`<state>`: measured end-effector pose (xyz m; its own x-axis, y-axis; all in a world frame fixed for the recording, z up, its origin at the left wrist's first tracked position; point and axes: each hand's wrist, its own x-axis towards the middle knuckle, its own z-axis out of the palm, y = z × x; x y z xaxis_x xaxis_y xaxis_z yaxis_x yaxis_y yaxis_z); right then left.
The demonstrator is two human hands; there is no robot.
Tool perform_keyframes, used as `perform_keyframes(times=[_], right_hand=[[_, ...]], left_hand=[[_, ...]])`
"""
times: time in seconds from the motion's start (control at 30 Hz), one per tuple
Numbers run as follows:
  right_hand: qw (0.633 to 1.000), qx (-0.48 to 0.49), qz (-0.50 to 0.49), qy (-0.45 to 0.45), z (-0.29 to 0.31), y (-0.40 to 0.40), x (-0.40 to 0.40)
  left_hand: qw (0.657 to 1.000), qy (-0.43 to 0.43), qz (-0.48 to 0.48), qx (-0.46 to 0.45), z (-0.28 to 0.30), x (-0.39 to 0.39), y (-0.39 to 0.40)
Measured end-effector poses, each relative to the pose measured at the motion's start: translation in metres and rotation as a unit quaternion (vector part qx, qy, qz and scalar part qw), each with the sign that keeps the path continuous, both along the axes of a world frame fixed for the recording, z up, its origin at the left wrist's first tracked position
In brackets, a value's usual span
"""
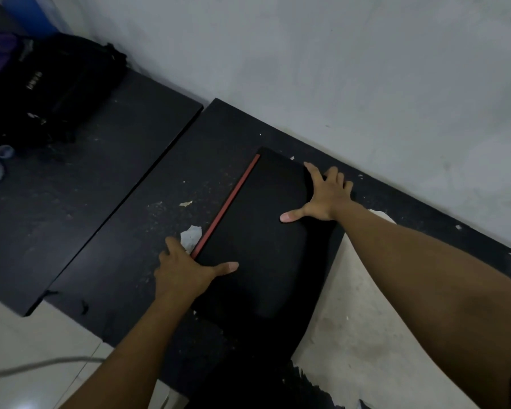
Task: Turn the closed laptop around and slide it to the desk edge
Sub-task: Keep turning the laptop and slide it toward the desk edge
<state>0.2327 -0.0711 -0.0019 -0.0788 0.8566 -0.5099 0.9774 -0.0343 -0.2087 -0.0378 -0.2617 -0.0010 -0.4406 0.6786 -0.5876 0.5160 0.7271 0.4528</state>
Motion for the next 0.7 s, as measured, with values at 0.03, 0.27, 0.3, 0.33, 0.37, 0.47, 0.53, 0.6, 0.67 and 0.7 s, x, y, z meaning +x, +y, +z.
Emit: perform_keyframes(times=[0.03, 0.27, 0.3, 0.33, 0.37, 0.47, 0.53, 0.6, 0.67, 0.7], right_hand=[[1.0, 0.003, -0.003, 0.001, 0.0, 0.0, 0.001], [0.998, 0.004, -0.06, 0.024, 0.005, -0.014, 0.018], [0.997, 0.004, -0.077, 0.029, 0.005, -0.019, 0.022], [0.995, 0.004, -0.098, 0.033, 0.005, -0.024, 0.027], [0.992, 0.005, -0.119, 0.039, 0.005, -0.03, 0.03], [0.982, 0.022, -0.181, 0.057, 0.006, -0.047, 0.043], [0.971, 0.033, -0.223, 0.073, 0.005, -0.058, 0.05], [0.96, 0.038, -0.263, 0.09, 0.005, -0.068, 0.06], [0.95, 0.039, -0.292, 0.1, 0.005, -0.078, 0.069], [0.946, 0.039, -0.306, 0.102, 0.005, -0.083, 0.073]], left_hand=[[1.0, -0.007, 0.006, 0.0, 0.003, 0.001, 0.001], [1.0, -0.017, -0.002, 0.013, 0.018, -0.001, 0.024], [1.0, -0.007, -0.005, 0.012, 0.017, -0.003, 0.03], [1.0, 0.0, -0.015, 0.016, 0.017, -0.005, 0.037], [0.999, 0.005, -0.028, 0.018, 0.019, -0.006, 0.044], [0.997, 0.019, -0.077, 0.02, 0.03, -0.005, 0.069], [0.992, 0.024, -0.118, 0.023, 0.033, -0.005, 0.086], [0.987, 0.025, -0.155, 0.038, 0.034, -0.003, 0.104], [0.98, 0.027, -0.189, 0.055, 0.033, 0.001, 0.121], [0.975, 0.03, -0.209, 0.061, 0.034, 0.004, 0.13]])
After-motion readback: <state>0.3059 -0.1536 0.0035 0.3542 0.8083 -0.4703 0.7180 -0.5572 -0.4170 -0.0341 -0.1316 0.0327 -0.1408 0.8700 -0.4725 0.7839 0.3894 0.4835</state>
